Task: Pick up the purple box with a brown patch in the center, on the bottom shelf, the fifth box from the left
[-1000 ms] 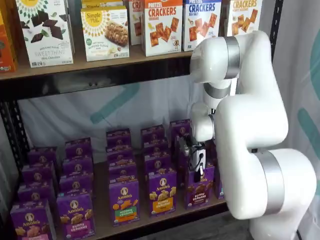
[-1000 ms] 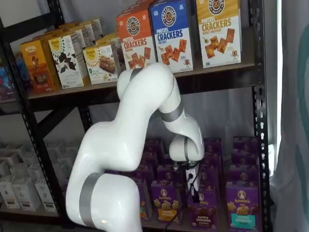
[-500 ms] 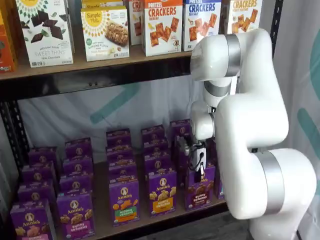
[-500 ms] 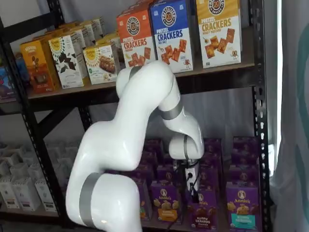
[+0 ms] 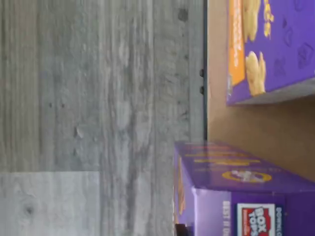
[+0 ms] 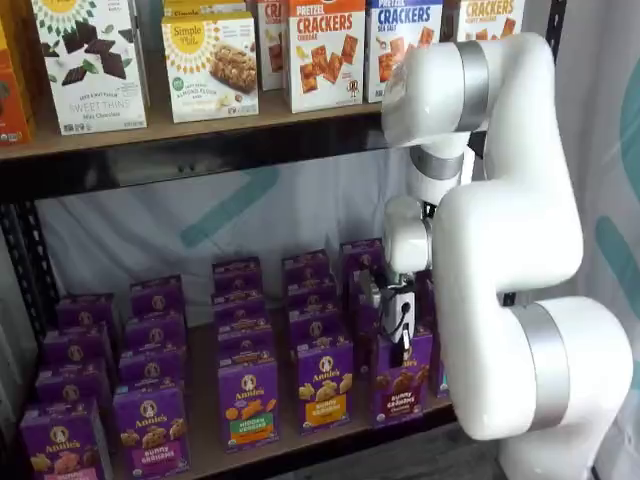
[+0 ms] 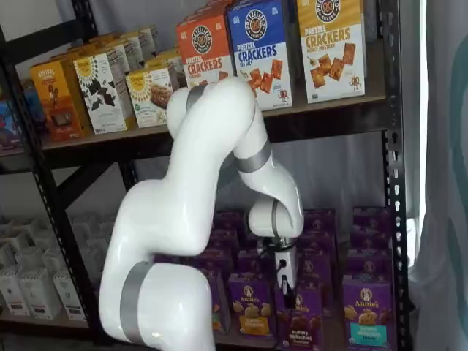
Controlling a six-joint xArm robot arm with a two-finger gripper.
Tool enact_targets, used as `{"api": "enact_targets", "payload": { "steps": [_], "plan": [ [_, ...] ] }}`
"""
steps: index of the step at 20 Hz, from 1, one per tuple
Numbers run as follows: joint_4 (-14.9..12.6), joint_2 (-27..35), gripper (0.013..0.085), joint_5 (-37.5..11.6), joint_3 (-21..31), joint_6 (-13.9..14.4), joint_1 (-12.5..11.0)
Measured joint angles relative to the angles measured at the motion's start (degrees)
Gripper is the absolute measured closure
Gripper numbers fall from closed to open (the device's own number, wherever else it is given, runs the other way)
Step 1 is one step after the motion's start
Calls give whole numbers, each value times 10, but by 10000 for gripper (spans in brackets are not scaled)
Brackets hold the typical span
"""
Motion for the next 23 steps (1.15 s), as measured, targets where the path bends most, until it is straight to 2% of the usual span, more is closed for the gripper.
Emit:
{"api": "enact_targets", "payload": {
  "steps": [3,11,15,23],
  "plan": [
    [-8,-34,650,-2,41,11,4],
    [-7,-134,650,2,145,24,18],
    [1,-164,650,5,176,21,21],
    [11,-190,650,4,202,14,25]
  ]
}}
